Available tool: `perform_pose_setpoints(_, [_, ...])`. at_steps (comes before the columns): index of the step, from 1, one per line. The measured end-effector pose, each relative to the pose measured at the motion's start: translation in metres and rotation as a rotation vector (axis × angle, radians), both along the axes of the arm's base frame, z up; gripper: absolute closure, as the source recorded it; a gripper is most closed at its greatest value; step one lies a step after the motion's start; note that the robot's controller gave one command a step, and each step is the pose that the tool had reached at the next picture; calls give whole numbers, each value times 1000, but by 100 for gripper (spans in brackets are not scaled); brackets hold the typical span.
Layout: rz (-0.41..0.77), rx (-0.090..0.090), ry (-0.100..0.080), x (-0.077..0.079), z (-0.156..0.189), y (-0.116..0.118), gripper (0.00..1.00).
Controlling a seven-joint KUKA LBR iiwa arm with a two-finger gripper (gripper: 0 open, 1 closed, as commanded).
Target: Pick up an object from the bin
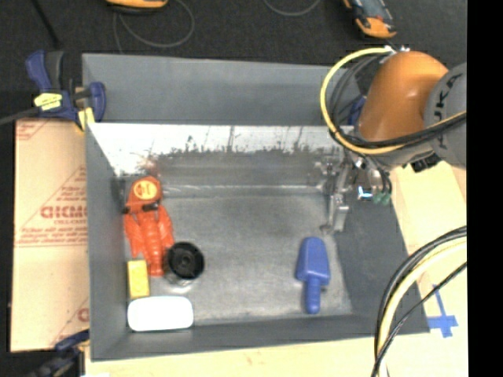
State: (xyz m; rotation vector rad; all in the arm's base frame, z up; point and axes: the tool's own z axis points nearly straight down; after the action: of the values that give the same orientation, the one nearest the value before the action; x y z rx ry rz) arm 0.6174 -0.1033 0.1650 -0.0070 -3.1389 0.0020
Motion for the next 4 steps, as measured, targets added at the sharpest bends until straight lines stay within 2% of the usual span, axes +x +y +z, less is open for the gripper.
perform_pose_setpoints(1, [2,-1,-7,1,5,0,0])
perform_pose_setpoints(2, [78,-1,-11,-35,-40,-4,0])
perform_pose_setpoints(3, [269,1,-2,-47,-72,-13,0])
perform_pose_setpoints(4, [474,-1,-8,-94,-83,-4,0])
